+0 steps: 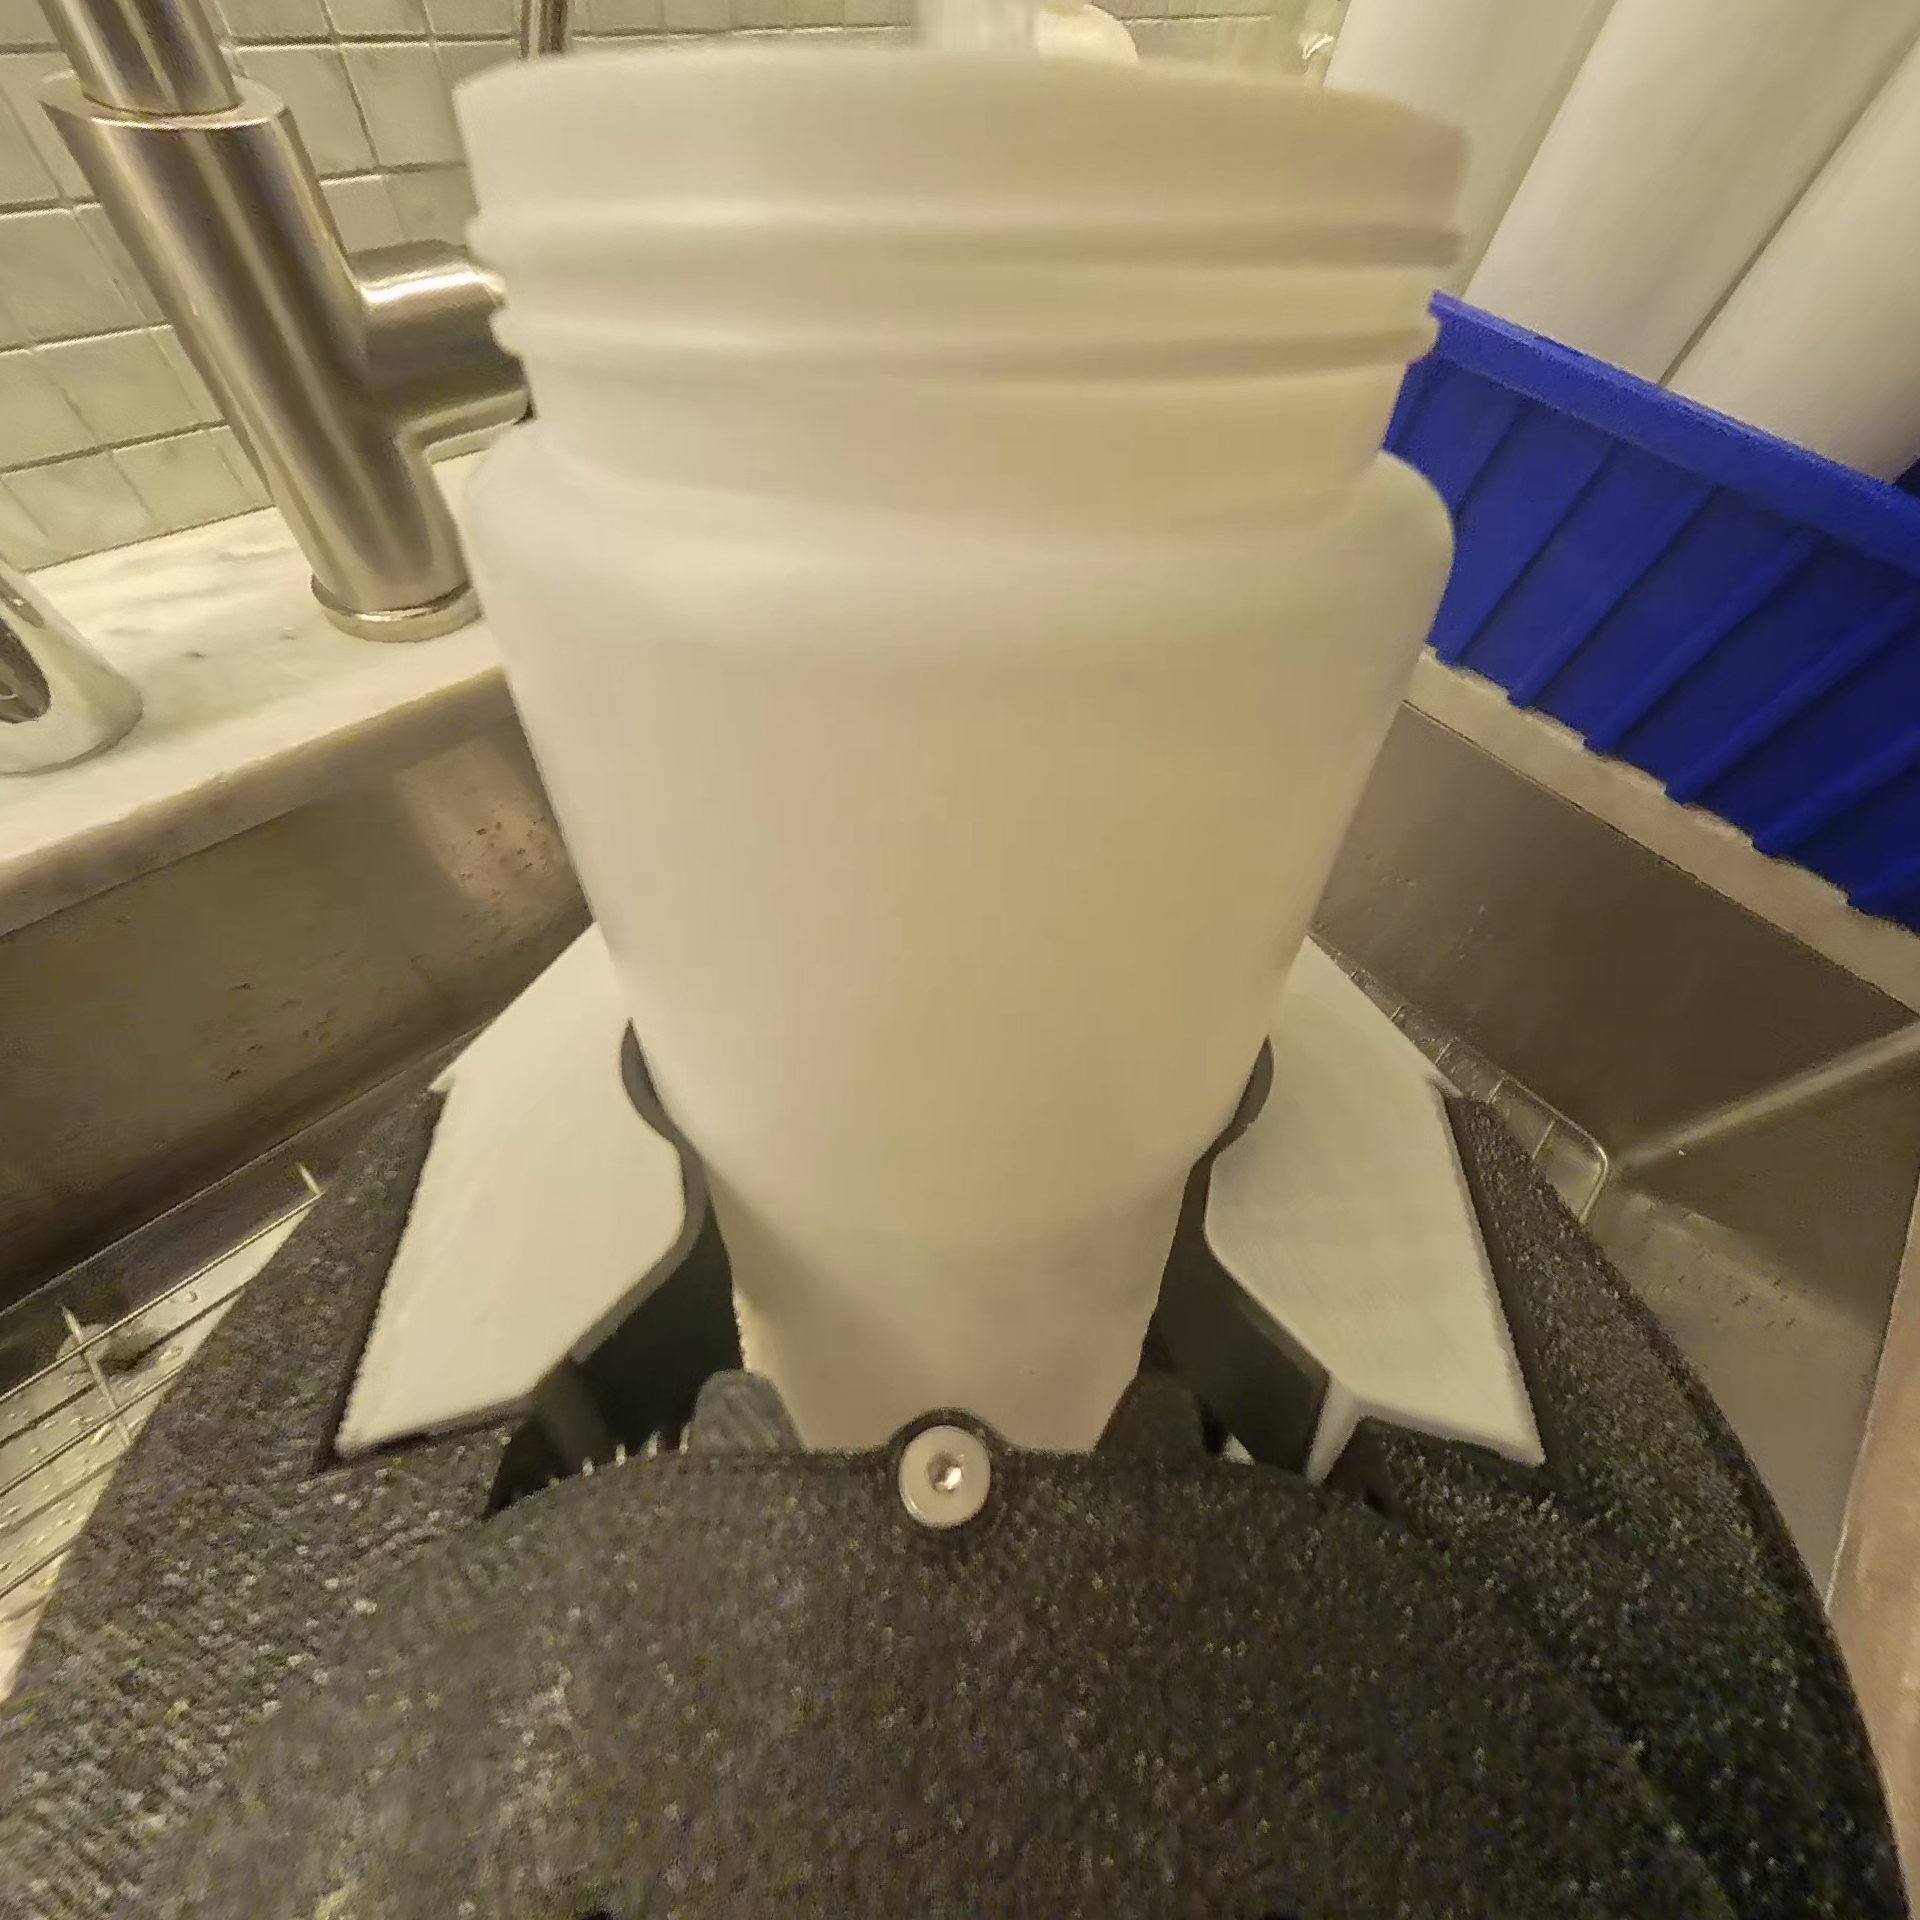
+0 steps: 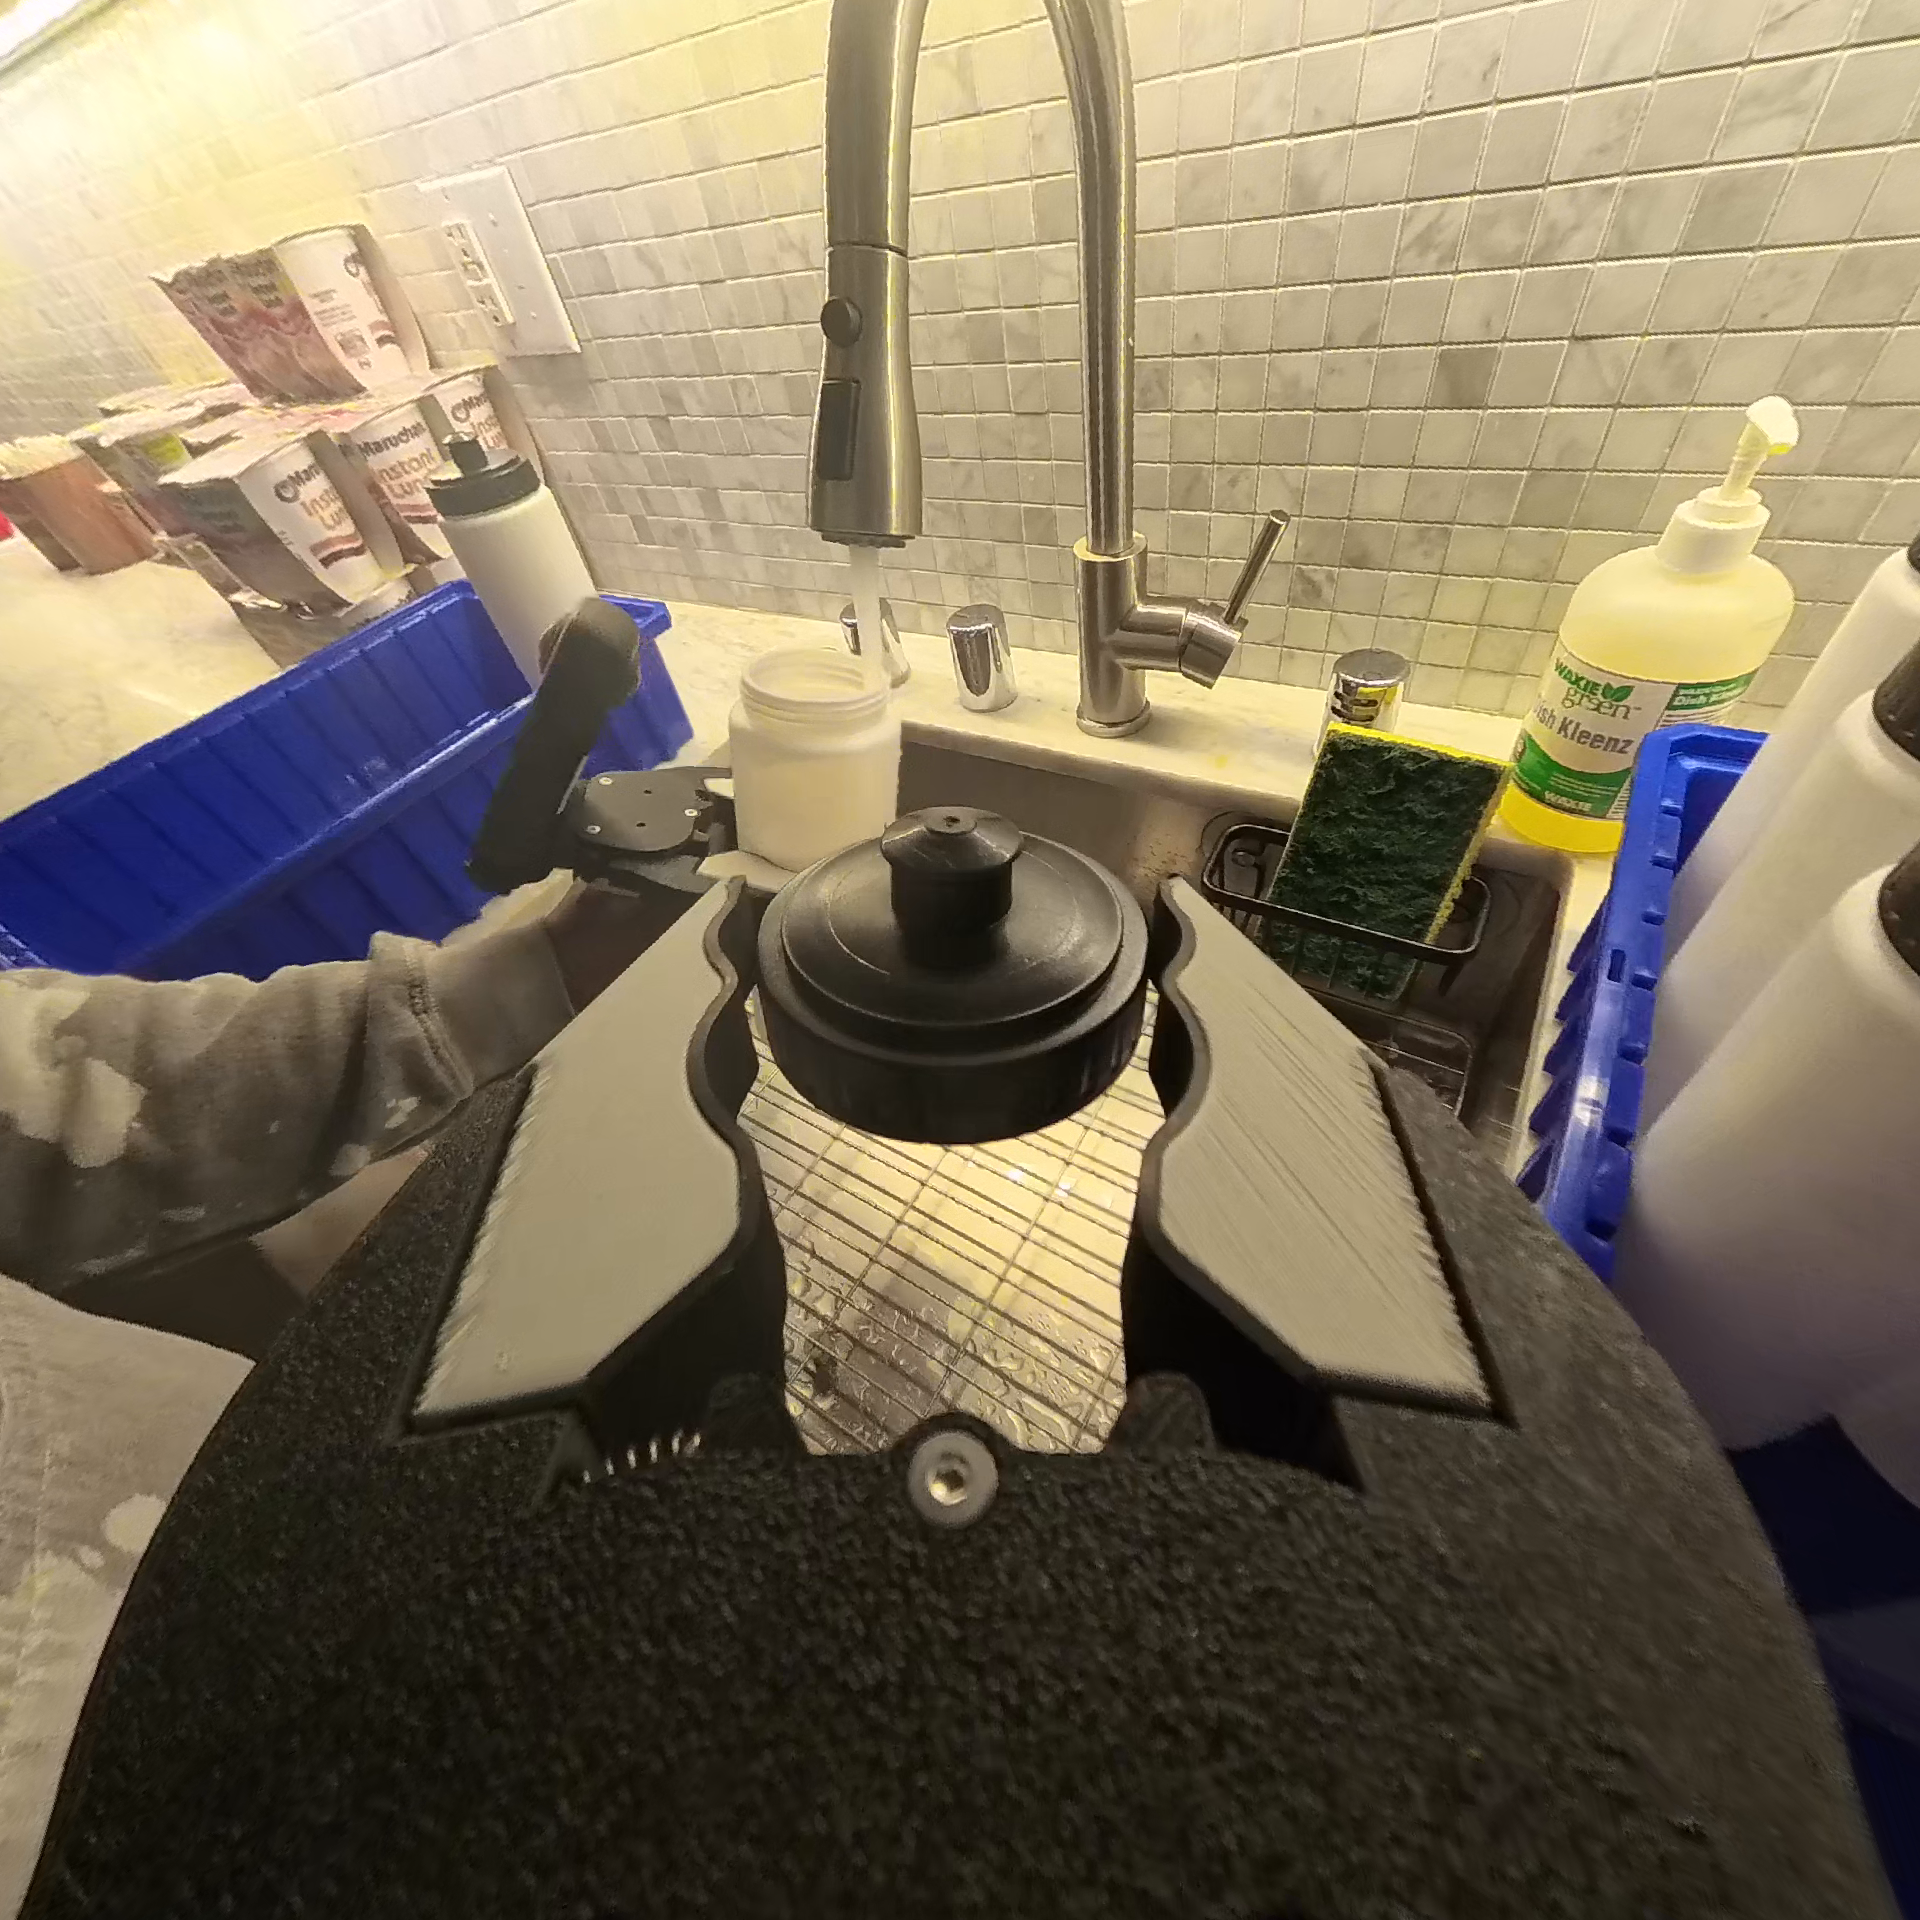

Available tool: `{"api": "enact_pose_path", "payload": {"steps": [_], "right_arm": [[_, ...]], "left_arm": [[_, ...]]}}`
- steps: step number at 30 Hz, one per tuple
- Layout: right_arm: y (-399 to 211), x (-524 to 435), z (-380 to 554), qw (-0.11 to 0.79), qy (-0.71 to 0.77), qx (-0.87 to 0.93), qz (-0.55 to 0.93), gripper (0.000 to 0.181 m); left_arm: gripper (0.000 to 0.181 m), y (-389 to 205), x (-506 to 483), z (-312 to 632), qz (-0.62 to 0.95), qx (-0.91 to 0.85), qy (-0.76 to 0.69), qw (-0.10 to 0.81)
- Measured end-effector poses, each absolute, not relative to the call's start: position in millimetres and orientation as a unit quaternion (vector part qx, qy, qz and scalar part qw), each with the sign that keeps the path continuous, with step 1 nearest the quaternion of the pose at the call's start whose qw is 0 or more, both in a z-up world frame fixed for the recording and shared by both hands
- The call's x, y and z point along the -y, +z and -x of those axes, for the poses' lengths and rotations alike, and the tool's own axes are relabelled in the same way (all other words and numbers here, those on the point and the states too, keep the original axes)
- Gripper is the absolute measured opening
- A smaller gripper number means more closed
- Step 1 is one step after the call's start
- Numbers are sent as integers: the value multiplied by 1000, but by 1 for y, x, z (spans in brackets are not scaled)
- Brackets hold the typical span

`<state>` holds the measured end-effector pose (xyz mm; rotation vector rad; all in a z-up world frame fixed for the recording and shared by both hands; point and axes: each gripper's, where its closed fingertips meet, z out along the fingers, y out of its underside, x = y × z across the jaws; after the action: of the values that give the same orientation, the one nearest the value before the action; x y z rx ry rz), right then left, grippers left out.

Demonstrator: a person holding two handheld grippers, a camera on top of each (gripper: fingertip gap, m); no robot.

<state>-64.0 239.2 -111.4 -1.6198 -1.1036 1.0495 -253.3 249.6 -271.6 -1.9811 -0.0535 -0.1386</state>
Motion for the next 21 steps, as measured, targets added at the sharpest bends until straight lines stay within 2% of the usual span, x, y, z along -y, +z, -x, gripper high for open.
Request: {"api": "enact_pose_path", "payload": {"steps": [9, 15, 21], "right_arm": [[-103, -227, 80, 444, 443, 455, 632, 76], [-81, -198, 108, 435, 490, 470, 591, 76], [-14, -131, 149, 369, 605, 531, 465, 76]], "left_arm": [[103, -260, -183, 271, 836, 30, -27, 547], [103, -201, -135, 258, 815, -2, -29, 579], [103, -135, -104, 210, 791, -42, -77, 606]]}}
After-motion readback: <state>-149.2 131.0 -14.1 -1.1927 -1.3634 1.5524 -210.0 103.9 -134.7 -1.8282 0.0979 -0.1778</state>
